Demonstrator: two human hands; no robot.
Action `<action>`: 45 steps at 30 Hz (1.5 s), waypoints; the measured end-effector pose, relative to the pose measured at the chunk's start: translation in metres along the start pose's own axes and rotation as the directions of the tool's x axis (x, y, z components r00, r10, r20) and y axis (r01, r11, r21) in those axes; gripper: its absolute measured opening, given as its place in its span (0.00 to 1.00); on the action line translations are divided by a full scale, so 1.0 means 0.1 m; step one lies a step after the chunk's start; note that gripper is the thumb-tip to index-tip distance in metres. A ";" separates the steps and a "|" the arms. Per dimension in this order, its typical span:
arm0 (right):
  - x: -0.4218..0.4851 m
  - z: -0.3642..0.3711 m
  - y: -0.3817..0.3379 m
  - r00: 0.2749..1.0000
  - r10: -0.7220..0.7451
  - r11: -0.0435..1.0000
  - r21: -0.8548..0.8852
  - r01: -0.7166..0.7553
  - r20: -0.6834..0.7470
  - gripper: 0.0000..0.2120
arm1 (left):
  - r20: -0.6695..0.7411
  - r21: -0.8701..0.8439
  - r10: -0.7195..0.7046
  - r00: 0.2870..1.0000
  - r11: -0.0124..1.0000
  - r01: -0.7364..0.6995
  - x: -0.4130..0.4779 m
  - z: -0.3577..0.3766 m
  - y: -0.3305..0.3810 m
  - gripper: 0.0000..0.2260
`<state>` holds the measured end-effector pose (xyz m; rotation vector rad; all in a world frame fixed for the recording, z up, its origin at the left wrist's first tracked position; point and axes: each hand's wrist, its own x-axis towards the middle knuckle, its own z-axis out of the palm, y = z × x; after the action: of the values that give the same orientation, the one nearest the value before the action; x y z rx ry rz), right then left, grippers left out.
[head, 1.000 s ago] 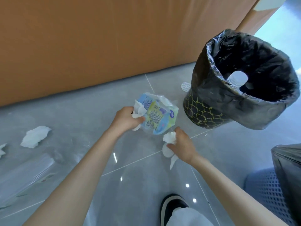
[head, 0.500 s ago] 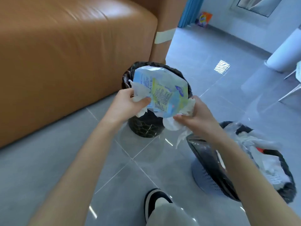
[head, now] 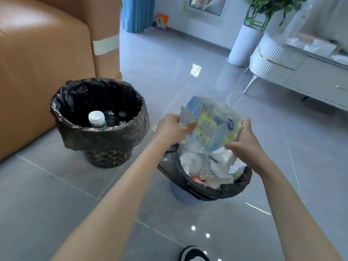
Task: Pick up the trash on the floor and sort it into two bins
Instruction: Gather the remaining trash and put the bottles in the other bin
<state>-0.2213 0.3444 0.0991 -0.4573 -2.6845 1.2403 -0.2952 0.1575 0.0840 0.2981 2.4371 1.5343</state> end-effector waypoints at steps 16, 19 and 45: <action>-0.15 0.34 0.81 0.944 -0.131 0.914 -0.332 0.233 0.303 0.28 | -0.061 0.541 0.062 0.996 0.841 -0.019 0.14 1.04 -0.39 0.23; 0.00 0.39 0.90 0.937 -0.007 0.788 -0.575 0.221 0.350 0.29 | -0.062 0.710 0.192 0.979 0.698 -0.092 0.15 1.12 -0.52 0.28; 0.48 0.90 1.37 0.662 0.550 0.576 -0.805 0.142 0.510 0.32 | 0.335 0.930 -0.247 0.910 0.243 -0.276 0.54 1.42 -0.94 0.27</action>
<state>-0.2613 0.3797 -0.0636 -0.4691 -3.9599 0.0123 -0.3063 0.2546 -0.0651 0.7622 2.5976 -0.3773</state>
